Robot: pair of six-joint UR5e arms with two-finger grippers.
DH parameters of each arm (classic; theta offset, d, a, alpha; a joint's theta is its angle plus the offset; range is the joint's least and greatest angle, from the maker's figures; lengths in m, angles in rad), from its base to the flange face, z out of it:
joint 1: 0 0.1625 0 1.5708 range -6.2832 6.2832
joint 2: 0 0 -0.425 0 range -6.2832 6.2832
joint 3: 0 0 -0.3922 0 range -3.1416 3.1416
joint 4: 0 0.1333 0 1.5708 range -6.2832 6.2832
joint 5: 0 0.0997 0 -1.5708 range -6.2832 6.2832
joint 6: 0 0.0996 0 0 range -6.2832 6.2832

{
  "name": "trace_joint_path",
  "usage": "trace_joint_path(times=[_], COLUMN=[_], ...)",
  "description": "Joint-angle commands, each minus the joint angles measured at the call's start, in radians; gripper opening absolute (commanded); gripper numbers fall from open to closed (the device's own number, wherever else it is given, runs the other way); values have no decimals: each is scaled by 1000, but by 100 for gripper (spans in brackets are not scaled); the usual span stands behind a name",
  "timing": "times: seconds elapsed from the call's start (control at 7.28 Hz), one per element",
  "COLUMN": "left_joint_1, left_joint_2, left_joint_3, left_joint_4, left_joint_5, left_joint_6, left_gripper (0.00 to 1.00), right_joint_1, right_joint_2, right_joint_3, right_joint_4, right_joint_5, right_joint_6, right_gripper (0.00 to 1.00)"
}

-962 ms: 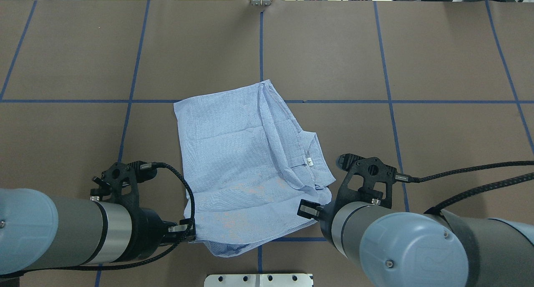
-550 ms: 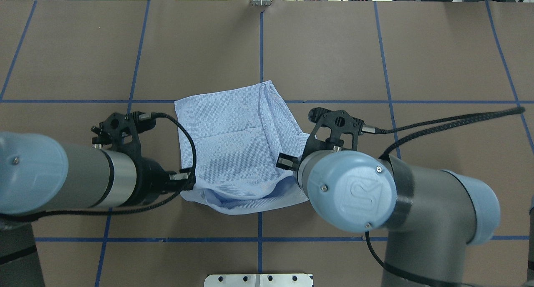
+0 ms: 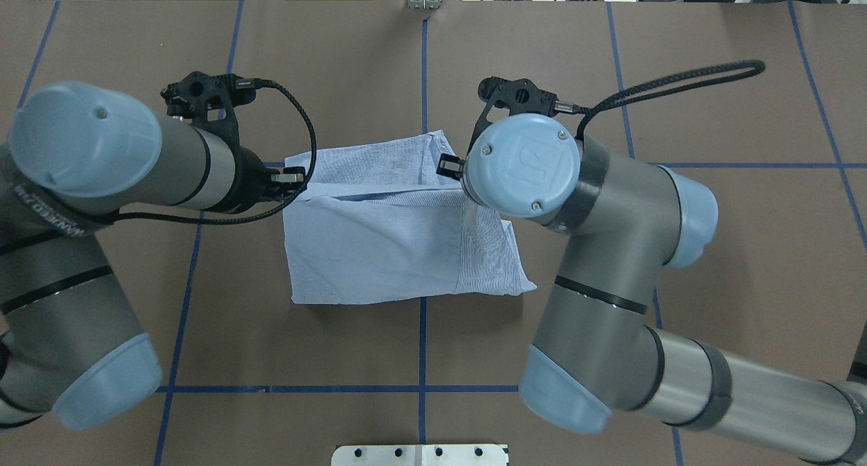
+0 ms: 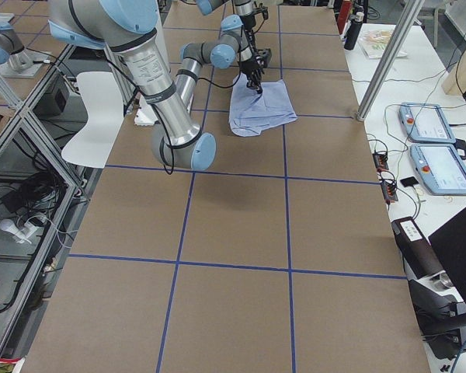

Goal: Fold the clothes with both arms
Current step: 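Lay the lifted edge onto the far half and open both grippers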

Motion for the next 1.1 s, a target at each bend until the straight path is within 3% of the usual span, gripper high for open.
trace_joint_path(times=[0.0, 0.14, 0.41, 0.55, 0.96], left_joint_1=[-60, -59, -94, -94, -95], left_joint_2=[-70, -120, -131, -136, -136], left_joint_3=[216, 357, 513, 568, 608], left_joint_4=[-111, -190, -320, -379, -393], left_joint_5=[1, 3, 6, 8, 8], left_joint_6=[65, 69, 143, 145, 203], left_gripper=[0, 0, 0, 0, 0], right_joint_1=[62, 71, 113, 116, 116], right_joint_2=[103, 164, 209, 226, 247], right_joint_3=[-313, -467, -587, -652, -710], right_joint_4=[214, 291, 325, 385, 414], right_joint_5=[39, 41, 90, 91, 93], right_joint_6=[-40, -50, -139, -140, -170], right_gripper=[0, 0, 0, 0, 0])
